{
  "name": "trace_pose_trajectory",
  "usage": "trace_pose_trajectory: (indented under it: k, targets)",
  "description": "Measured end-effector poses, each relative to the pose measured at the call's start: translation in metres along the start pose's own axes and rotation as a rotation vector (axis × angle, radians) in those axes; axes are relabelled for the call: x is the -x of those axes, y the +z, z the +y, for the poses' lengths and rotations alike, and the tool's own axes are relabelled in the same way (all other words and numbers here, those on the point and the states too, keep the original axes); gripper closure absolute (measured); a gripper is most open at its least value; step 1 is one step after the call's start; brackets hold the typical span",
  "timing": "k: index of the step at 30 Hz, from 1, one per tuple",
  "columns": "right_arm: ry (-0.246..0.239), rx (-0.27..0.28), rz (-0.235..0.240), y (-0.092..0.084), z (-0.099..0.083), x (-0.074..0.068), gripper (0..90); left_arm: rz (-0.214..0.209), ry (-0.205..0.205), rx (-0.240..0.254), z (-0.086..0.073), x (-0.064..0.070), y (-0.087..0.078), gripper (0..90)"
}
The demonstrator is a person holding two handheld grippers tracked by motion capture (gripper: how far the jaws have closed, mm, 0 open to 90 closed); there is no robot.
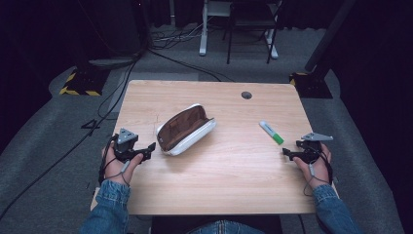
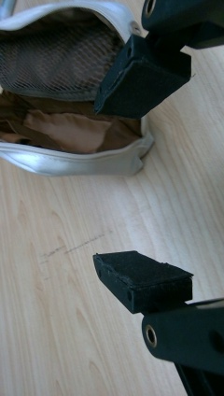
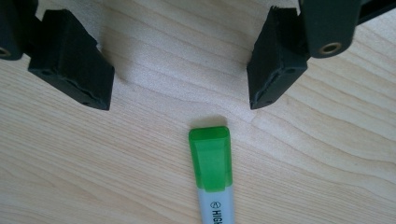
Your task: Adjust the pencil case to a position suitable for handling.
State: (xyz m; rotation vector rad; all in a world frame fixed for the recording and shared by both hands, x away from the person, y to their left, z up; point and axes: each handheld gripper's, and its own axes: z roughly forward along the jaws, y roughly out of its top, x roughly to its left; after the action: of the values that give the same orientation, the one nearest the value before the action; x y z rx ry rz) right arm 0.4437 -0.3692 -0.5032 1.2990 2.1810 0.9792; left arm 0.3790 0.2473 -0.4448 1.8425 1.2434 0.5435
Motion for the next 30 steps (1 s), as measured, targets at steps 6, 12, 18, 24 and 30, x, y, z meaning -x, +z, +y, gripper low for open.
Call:
trace_pose_trajectory:
  k: [6,12,18,24,30]
  targets:
    - [-0.003,0.001,0.001,0.000,0.000,0.000,23.2,-0.013,0.012,0.016,0.009,0.002,0.005,23.8]
    - [-0.004,0.002,0.001,0.000,0.000,0.000,23.2,-0.030,0.024,0.037,0.018,0.003,0.014,23.2]
    - [-0.003,0.002,0.001,0.000,0.000,0.000,23.2,-0.037,0.027,0.052,0.023,0.004,0.024,22.5]
    - [-0.003,0.002,0.001,0.000,0.000,0.000,23.2,-0.061,0.018,0.055,0.026,0.004,0.036,23.0]
    - [-0.004,0.002,0.001,0.000,0.000,0.000,23.2,-0.096,0.014,0.036,0.026,0.003,0.047,28.7]
